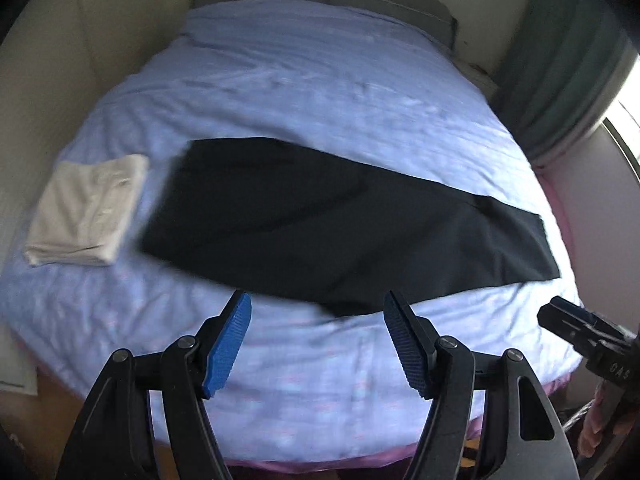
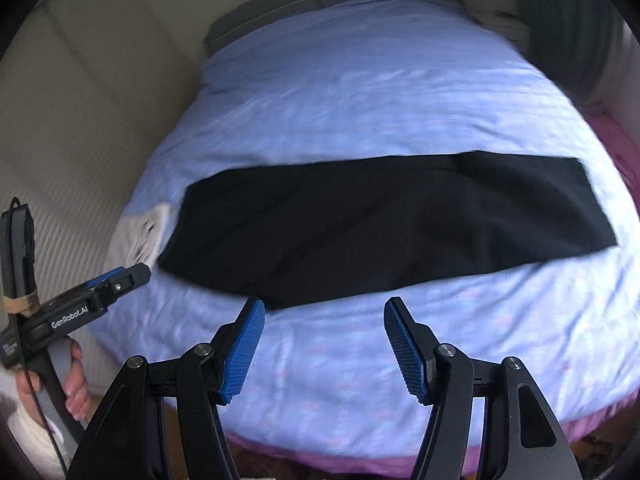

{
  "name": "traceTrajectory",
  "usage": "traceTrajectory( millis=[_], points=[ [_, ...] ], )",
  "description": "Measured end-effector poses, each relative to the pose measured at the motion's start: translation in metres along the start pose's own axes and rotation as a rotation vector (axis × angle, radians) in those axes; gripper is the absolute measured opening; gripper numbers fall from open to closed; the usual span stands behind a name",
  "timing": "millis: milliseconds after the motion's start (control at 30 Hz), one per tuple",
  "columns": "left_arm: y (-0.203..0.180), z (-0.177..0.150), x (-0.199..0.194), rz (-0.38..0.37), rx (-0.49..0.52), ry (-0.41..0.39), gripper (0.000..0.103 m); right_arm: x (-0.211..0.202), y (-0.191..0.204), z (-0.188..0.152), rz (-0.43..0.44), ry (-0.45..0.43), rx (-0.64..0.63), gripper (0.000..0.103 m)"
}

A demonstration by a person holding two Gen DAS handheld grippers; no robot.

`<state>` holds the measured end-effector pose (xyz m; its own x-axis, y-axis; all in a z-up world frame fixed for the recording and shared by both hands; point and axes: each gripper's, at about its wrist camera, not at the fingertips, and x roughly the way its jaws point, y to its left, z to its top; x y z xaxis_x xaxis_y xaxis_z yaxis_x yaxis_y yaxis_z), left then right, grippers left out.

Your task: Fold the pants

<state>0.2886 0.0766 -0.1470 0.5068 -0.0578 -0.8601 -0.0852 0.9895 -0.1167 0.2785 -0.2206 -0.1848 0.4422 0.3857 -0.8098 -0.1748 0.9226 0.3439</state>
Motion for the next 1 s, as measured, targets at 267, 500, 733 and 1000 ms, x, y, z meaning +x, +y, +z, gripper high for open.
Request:
traceTrajectory(
  millis=[267, 500, 733, 1000],
  points=[
    [0.122, 0.002, -0.017, -0.031, 0.079, -0.024, 0.068, 0.035, 0.127, 0.003, 0.008, 0.025, -0.047, 0.063],
    [0.209, 0.044, 0.016, -0.14, 0.099, 0.011, 0.068, 0.089, 0.221, 0.019, -0.002, 0.023, -0.03, 0.063],
    [0.25, 0.105, 0.072, -0.241, 0.158, 0.049, 0.068, 0.147, 0.277, 0.058, -0.058, 0.036, -0.055, 0.063],
    [0.262, 0.169, 0.168, -0.329, 0.147, 0.116, 0.068, 0.218, 0.28, 0.104, -0.079, 0.075, -0.021, 0.063]
  ],
)
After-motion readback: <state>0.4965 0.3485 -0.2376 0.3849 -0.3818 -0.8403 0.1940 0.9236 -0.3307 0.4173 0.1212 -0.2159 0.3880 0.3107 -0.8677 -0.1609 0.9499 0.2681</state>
